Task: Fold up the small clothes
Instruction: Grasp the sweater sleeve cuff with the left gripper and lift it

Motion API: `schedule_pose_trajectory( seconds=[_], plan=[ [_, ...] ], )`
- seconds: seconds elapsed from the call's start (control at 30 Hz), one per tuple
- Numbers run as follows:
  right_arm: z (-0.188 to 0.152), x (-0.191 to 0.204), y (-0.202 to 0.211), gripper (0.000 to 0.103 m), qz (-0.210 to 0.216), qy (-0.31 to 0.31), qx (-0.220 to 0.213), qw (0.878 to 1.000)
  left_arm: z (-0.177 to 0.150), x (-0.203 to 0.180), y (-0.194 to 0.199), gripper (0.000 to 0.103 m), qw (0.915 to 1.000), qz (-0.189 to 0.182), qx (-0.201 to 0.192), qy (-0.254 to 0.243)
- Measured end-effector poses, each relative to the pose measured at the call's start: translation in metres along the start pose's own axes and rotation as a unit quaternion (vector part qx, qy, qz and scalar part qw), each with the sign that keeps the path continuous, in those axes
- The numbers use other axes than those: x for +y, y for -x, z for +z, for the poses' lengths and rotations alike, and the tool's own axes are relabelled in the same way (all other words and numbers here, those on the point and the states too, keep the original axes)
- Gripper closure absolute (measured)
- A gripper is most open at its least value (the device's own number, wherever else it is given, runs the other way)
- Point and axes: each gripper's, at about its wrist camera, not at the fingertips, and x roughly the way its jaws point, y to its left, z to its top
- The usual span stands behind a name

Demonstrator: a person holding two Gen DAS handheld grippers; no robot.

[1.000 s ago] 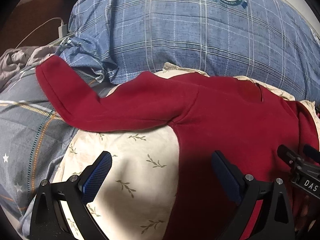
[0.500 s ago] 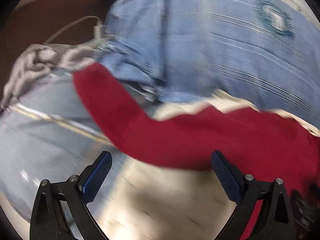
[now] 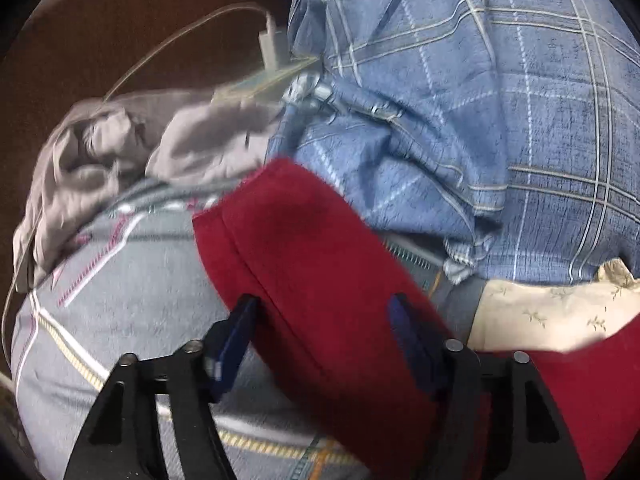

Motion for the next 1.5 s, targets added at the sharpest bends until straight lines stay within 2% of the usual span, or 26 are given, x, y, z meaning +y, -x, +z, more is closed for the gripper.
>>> schedule_pose_trajectory(
  seconds=[0.03,0.07,0.1,0.17,0.27,0.33,0.4,0.53,0.6,0.63,0.7,0.77,0.83,0.9,0.93,0.97,1.0,1.07,1.17,1.27,1.33,1.37,1.4,1.43,1.47,1.5],
  plan=[
    [0.0,0.001,0.0,0.0,-0.002,0.001,0.0,1.0,0.002,0.0,-0.005,0.076,1.0,-0.007,0.003,0.0],
    [0.0,0.001,0.0,0.0,-0.003,0.002,0.0,1.0,0.001,-0.001,-0.005,0.09,0.9998,-0.017,0.006,0.003],
    [0.0,0.001,-0.001,0.0,-0.004,0.003,0.001,1.0,0.0,-0.001,-0.005,0.1,0.999,-0.042,0.012,0.012],
    [-0.001,0.002,-0.001,0.0,-0.003,0.003,0.001,1.0,0.0,0.002,0.002,0.102,0.9936,-0.107,0.019,0.032],
    [-0.001,0.001,-0.001,0.0,0.0,0.0,-0.001,1.0,-0.009,-0.017,0.049,0.103,0.9873,-0.157,-0.021,0.016],
    [-0.001,0.0,0.0,0.0,0.003,-0.001,-0.001,1.0,-0.019,-0.041,0.094,0.103,0.9767,-0.209,-0.048,-0.007],
    [0.0,-0.003,0.003,0.0,0.013,-0.009,-0.006,1.0,-0.033,-0.072,0.142,0.103,0.9609,-0.264,-0.074,-0.038],
    [0.005,-0.024,0.027,0.001,0.032,-0.04,-0.033,0.998,-0.061,-0.122,0.201,0.103,0.9313,-0.346,-0.076,-0.085],
    [0.008,-0.04,0.042,0.0,0.026,-0.057,-0.046,0.997,-0.072,-0.141,0.211,0.102,0.9229,-0.368,-0.066,-0.092],
    [0.01,-0.047,0.047,0.0,0.032,-0.062,-0.047,0.996,-0.074,-0.143,0.209,0.101,0.9229,-0.371,-0.057,-0.084],
    [0.01,-0.06,0.052,0.0,0.052,-0.065,-0.041,0.996,-0.073,-0.137,0.198,0.098,0.9311,-0.357,-0.034,-0.065],
    [0.008,-0.065,0.052,0.0,0.052,-0.073,-0.037,0.995,-0.071,-0.115,0.18,0.083,0.9453,-0.322,-0.015,-0.052],
    [0.006,-0.065,0.045,0.0,0.061,-0.083,-0.031,0.994,-0.065,-0.089,0.165,0.039,0.9607,-0.274,-0.019,-0.038],
    [0.003,-0.062,0.036,0.0,0.066,-0.087,-0.018,0.994,-0.057,-0.058,0.154,0.035,0.9799,-0.193,-0.044,-0.024],
    [0.002,-0.059,0.033,0.0,0.06,-0.083,-0.017,0.995,-0.052,-0.044,0.145,0.032,0.9886,-0.138,-0.054,-0.024],
    [0.001,-0.053,0.031,0.0,0.049,-0.07,-0.021,0.996,-0.044,-0.032,0.133,0.029,0.9945,-0.081,-0.059,-0.031],
    [0.0,-0.048,0.029,0.0,0.041,-0.057,-0.022,0.997,-0.037,-0.024,0.122,0.027,0.9966,-0.045,-0.057,-0.039],
    [-0.002,-0.037,0.024,0.0,0.027,-0.027,-0.017,0.999,-0.023,-0.009,0.093,0.028,0.9977,0.026,-0.051,-0.036],
    [-0.006,-0.028,0.021,0.0,0.009,-0.001,-0.015,1.0,-0.007,0.001,0.052,0.028,0.9972,0.068,-0.023,-0.019],
    [-0.007,-0.027,0.021,0.0,0.005,0.006,-0.015,1.0,0.007,-0.012,0.008,0.028,0.9963,0.082,-0.007,-0.023],
    [-0.007,-0.028,0.02,0.0,0.008,0.002,-0.012,1.0,0.009,-0.016,-0.022,0.027,0.9978,0.061,0.02,-0.015],
    [-0.007,-0.03,0.019,0.0,0.01,0.001,-0.012,1.0,0.012,-0.016,-0.03,0.028,0.9978,0.064,0.006,-0.019],
    [-0.007,-0.03,0.019,0.0,0.011,0.001,-0.012,1.0,0.015,-0.017,-0.034,0.037,0.9977,0.061,-0.016,-0.026],
    [-0.008,-0.03,0.019,0.0,0.01,0.001,-0.013,1.0,0.017,-0.018,-0.039,0.06,0.9985,0.042,-0.019,-0.029],
    [-0.008,-0.029,0.018,0.0,0.009,0.003,-0.014,1.0,0.018,-0.019,-0.042,0.073,0.9987,0.037,-0.016,-0.032],
    [-0.009,-0.028,0.018,0.0,0.007,0.005,-0.014,1.0,0.018,-0.02,-0.043,0.094,0.9989,0.029,-0.011,-0.034]
  ],
)
